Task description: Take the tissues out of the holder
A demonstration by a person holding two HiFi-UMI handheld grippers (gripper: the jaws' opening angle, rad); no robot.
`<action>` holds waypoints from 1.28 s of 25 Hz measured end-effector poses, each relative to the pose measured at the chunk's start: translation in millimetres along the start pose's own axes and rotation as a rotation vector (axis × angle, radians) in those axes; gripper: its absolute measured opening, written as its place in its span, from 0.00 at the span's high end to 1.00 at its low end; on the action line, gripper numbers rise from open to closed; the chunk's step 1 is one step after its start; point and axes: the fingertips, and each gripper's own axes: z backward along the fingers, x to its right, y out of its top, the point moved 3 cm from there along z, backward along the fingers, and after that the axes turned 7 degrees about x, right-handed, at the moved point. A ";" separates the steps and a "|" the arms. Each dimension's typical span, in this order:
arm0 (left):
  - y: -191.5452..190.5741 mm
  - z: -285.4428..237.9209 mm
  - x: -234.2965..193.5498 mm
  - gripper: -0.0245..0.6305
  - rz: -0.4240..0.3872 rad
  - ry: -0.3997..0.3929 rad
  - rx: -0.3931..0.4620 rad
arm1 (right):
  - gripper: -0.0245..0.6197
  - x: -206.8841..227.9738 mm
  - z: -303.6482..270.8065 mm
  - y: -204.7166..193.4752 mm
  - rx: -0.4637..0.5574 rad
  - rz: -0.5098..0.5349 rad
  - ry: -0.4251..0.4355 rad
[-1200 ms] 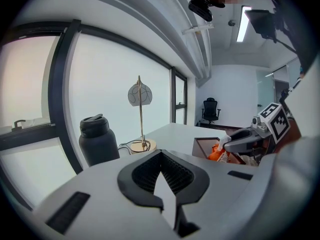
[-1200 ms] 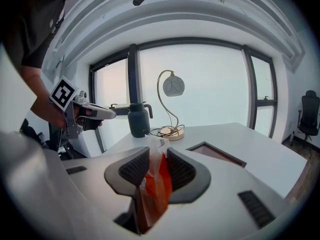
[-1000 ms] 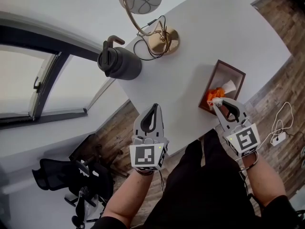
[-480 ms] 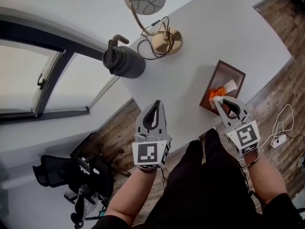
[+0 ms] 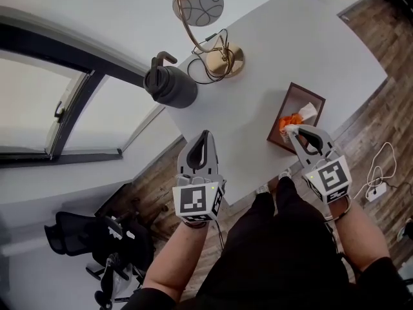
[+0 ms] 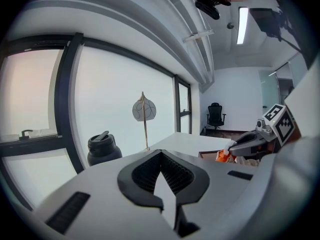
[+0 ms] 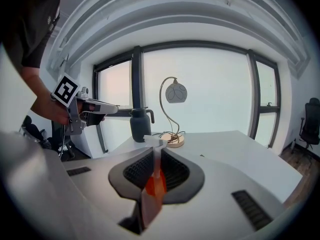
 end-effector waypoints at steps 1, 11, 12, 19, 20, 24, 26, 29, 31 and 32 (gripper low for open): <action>2.9 0.6 -0.5 0.96 -0.003 -0.001 0.004 | 0.90 0.0 1.2 3.1 0.005 0.000 -0.002; 30.3 6.6 0.8 0.96 -0.010 0.008 0.052 | 0.90 0.6 13.3 31.0 0.041 0.032 -0.009; 32.8 7.4 0.6 0.96 -0.011 0.010 0.055 | 0.90 0.4 14.2 34.0 0.046 0.032 -0.009; 55.9 7.8 -1.2 0.96 -0.021 0.017 0.087 | 0.90 4.6 20.8 59.5 0.079 0.042 0.000; 59.5 8.0 -3.0 0.96 -0.018 0.024 0.093 | 0.90 5.2 21.5 64.5 0.087 0.048 0.002; 75.4 9.6 -4.9 0.96 -0.022 0.040 0.125 | 0.90 10.7 24.8 80.2 0.108 0.055 -0.004; 83.8 11.0 -6.8 0.96 -0.024 0.052 0.145 | 0.90 12.3 25.8 88.0 0.115 0.052 -0.004; 92.1 12.7 -15.1 0.96 -0.019 0.080 0.161 | 0.90 12.6 25.2 102.4 0.134 0.060 0.007; 97.2 13.1 -19.2 0.96 -0.021 0.092 0.170 | 0.90 14.4 23.9 111.6 0.148 0.068 0.011; 100.1 13.1 -20.4 0.96 -0.024 0.094 0.175 | 0.90 15.6 23.1 115.4 0.153 0.071 0.012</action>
